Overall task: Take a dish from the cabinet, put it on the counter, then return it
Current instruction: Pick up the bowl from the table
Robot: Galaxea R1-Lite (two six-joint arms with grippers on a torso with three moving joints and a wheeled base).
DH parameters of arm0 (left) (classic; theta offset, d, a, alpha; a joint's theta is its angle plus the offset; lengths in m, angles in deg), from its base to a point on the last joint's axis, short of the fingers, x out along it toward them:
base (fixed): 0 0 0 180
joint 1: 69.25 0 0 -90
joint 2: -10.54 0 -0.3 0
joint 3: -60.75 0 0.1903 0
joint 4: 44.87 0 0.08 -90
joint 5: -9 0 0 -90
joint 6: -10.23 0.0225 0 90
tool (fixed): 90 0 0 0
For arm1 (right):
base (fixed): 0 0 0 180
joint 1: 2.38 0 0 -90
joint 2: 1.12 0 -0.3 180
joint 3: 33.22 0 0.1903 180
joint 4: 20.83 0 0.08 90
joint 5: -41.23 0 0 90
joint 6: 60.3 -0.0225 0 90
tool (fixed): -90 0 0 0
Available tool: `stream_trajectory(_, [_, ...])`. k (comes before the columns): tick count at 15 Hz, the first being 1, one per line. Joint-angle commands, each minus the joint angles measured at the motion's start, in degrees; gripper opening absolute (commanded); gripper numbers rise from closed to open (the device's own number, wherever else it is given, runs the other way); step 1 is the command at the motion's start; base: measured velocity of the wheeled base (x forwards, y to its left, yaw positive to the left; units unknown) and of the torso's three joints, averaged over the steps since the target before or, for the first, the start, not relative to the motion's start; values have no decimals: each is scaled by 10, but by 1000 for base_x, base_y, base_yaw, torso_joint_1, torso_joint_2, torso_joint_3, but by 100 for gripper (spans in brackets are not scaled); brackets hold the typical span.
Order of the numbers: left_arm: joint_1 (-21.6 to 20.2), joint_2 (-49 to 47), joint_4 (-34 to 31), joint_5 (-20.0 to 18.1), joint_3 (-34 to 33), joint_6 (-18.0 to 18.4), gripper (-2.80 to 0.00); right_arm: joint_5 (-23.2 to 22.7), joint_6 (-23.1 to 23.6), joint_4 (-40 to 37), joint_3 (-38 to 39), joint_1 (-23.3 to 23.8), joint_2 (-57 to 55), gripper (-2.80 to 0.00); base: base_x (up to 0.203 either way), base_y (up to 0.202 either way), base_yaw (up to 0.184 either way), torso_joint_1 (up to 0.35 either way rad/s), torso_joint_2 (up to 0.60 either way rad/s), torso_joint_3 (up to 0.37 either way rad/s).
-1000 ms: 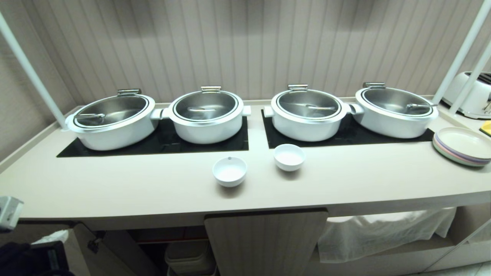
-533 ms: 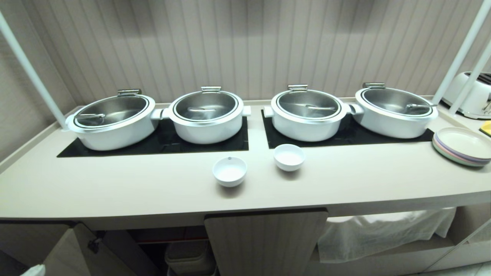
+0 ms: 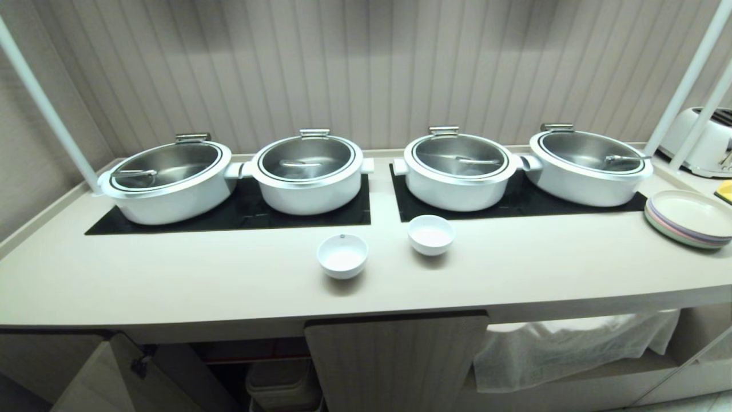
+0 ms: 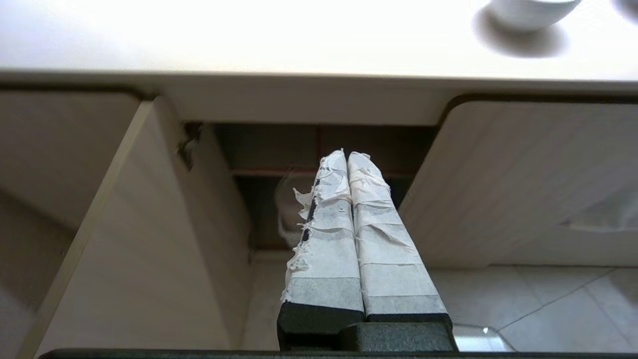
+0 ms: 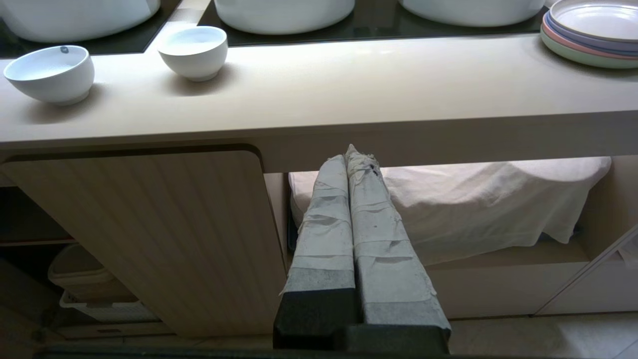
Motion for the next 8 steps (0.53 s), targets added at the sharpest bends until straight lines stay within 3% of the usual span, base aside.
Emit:
stream_trajectory(1, [17, 77, 0, -1, 0, 0, -280, 0, 0, 0, 0, 0, -1, -280, 0, 0, 0, 0, 0, 0])
stream_trajectory(3, [17, 142, -1, -1, 0, -1, -280, 0, 0, 1, 0, 0, 0, -280, 0, 0, 0, 0, 0, 0])
stream_trajectory(8, [17, 151, -2, -1, 0, -1, -280, 0, 0, 0, 0, 0, -1, -280, 0, 0, 0, 0, 0, 0])
